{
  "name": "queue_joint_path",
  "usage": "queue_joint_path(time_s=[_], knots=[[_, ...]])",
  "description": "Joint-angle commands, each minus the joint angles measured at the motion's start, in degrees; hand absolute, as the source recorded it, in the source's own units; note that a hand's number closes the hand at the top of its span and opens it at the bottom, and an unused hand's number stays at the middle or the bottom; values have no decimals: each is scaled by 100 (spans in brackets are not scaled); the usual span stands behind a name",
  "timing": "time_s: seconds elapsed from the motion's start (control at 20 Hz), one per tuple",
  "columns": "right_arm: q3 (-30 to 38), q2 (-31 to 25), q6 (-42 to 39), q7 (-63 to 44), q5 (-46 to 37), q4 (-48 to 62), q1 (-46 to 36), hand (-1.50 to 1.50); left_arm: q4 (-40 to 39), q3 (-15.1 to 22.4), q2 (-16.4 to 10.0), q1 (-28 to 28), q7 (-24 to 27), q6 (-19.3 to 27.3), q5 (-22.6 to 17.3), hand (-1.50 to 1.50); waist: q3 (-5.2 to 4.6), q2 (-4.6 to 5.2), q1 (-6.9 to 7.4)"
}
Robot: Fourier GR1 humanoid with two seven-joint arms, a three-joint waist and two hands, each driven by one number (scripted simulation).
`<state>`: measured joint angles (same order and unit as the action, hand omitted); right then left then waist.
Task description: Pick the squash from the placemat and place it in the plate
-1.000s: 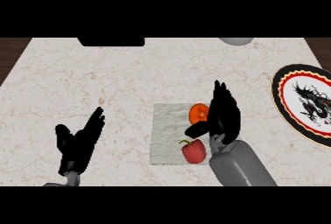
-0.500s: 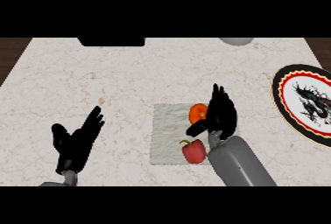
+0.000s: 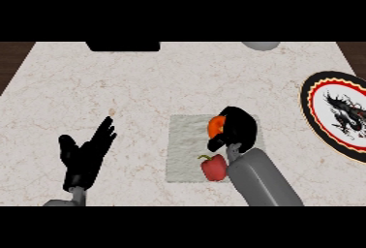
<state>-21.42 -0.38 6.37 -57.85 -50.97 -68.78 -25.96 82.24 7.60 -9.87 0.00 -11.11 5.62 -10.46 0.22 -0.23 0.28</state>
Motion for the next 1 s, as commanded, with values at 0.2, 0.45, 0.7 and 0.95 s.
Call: queue_joint_path(time_s=[0.2, 0.45, 0.7, 0.95], knots=[[-28, -16, 149, 68, -667, 203, -68, 150, 20, -83, 123, 62, -203, 7, 132, 0, -22, 24, -7], [-578, 37, 314, 54, -788, -247, 28, 150, -4, -60, 209, 84, -101, -42, 243, 0, -22, 19, -9], [-789, -214, 1455, 340, -1526, -790, 9, 150, -196, -90, 216, -39, -127, 34, 289, 0, -20, 9, -80], [-692, -5, 1435, -593, -2536, -1729, -137, 150, 5, 35, 366, 277, 61, 87, 351, 0, -26, -20, -110]])
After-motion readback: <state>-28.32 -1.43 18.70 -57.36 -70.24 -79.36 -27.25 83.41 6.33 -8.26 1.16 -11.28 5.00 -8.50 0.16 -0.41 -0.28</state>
